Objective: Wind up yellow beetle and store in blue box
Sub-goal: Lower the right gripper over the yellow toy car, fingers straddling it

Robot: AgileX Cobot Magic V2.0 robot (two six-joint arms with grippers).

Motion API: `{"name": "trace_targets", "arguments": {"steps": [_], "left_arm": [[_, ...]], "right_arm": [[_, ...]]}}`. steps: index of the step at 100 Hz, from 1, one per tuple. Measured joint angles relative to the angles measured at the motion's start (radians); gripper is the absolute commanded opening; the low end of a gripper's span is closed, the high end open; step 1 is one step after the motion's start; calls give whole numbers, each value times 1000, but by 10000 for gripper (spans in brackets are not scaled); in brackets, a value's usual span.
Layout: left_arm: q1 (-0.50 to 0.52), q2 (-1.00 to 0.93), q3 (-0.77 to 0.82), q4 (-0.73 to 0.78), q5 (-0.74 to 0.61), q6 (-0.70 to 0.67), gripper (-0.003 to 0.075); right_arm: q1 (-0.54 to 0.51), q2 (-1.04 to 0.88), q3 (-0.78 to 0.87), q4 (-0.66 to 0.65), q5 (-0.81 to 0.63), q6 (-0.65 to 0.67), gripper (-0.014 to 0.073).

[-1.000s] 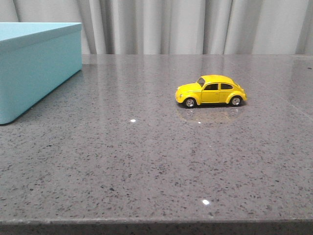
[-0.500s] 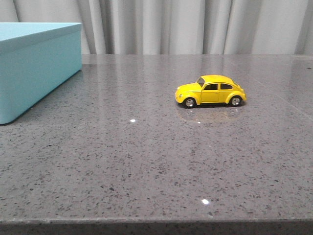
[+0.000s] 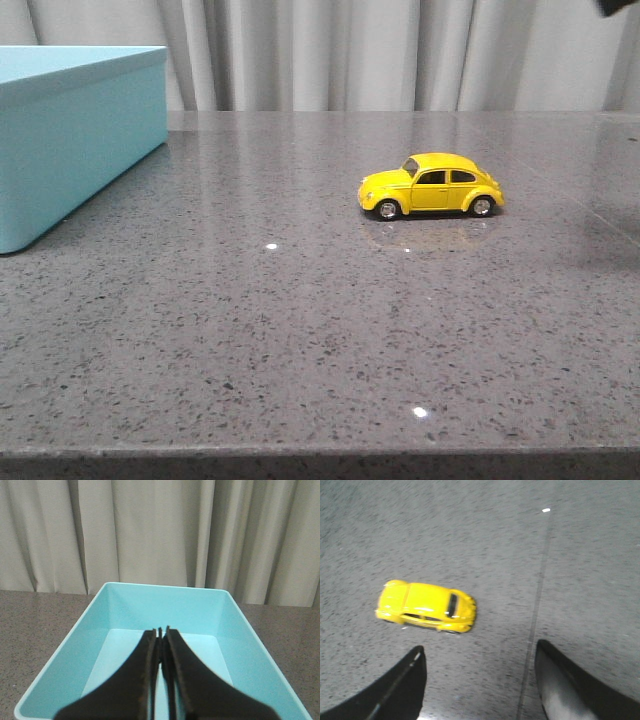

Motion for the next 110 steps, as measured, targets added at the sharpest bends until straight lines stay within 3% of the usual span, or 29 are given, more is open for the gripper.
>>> {"name": "trace_targets", "arguments": {"steps": [39,58,110], "left_arm": [[0,0,0,0,-2,0,-19],[0,0,0,0,-2,0,-19],[0,0,0,0,-2,0,-19]], "right_arm": [[98,375,-329,7,268,89,541],[122,496,-435,14,327,139,541],[129,651,-506,19,366,264,541]]}}
